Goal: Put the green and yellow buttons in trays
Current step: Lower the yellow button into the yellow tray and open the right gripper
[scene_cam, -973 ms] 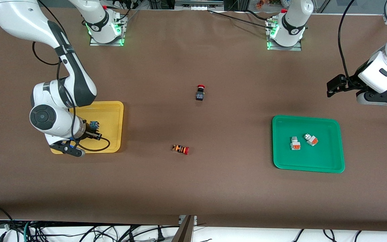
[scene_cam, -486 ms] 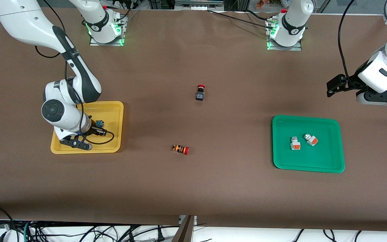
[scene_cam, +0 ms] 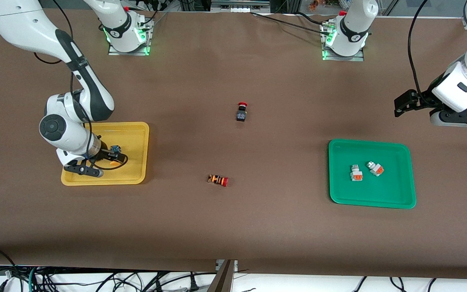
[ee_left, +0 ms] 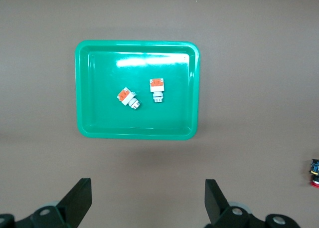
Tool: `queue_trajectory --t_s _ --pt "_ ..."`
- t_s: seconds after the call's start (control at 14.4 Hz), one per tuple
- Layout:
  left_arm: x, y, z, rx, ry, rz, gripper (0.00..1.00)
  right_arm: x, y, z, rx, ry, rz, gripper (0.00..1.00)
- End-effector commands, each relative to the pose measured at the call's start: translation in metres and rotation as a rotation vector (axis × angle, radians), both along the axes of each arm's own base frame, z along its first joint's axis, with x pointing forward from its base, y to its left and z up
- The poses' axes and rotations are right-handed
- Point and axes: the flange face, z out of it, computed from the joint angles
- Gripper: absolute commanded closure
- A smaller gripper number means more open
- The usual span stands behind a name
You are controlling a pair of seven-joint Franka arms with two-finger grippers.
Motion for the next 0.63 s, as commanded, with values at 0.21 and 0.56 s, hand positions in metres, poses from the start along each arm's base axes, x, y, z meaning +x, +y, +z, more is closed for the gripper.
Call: queue_trajectory --t_s 0.21,0.56 --pt "0.003 -0.001 0.006 -0.002 0.008 -0.018 0.0 0.01 0.005 0.114 -0.044 -0.016 0.037 0.1" --pt "0.002 0.0 0.007 -0.002 0.006 -0.017 0.0 0.034 -0.007 0.257 0.018 0.045 0.066 0.1"
